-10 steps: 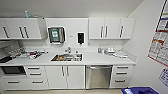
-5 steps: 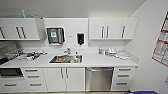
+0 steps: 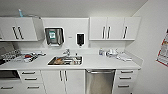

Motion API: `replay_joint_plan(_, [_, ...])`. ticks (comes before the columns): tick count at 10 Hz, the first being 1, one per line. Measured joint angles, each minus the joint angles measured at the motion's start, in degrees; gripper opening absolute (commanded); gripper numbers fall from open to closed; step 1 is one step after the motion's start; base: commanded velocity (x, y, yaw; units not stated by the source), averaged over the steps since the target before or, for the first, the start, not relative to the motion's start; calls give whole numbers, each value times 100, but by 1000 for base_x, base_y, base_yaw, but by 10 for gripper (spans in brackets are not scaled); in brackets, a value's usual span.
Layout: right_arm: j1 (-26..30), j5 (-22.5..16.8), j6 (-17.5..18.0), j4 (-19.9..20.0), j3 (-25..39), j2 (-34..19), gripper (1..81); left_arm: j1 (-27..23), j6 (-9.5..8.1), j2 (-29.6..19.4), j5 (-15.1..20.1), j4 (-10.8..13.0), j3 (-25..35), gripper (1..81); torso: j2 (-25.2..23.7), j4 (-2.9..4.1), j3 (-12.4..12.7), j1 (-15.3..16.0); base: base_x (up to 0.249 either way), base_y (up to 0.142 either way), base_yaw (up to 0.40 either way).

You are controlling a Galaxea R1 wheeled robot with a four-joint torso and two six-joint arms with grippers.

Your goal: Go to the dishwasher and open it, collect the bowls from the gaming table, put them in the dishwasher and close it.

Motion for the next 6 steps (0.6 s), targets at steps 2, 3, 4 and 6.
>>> replay_joint_plan(2, [0,-2,-2,0,-44,18,811,0,0,0,0,0,0,811,0,0,0,0,148,0,0])
replay_joint_plan(3, [0,0,0,0,-44,16,811,-2,0,0,-2,0,0,811,0,0,0,0,149,0,0])
replay_joint_plan(4, [-2,0,0,1,-48,18,811,4,0,0,2,0,0,811,0,0,0,-2,149,0,0])
replay_joint_plan(6, [2,-2,0,1,-69,18,811,-18,0,2,5,0,0,811,5,0,0,3,149,0,0])
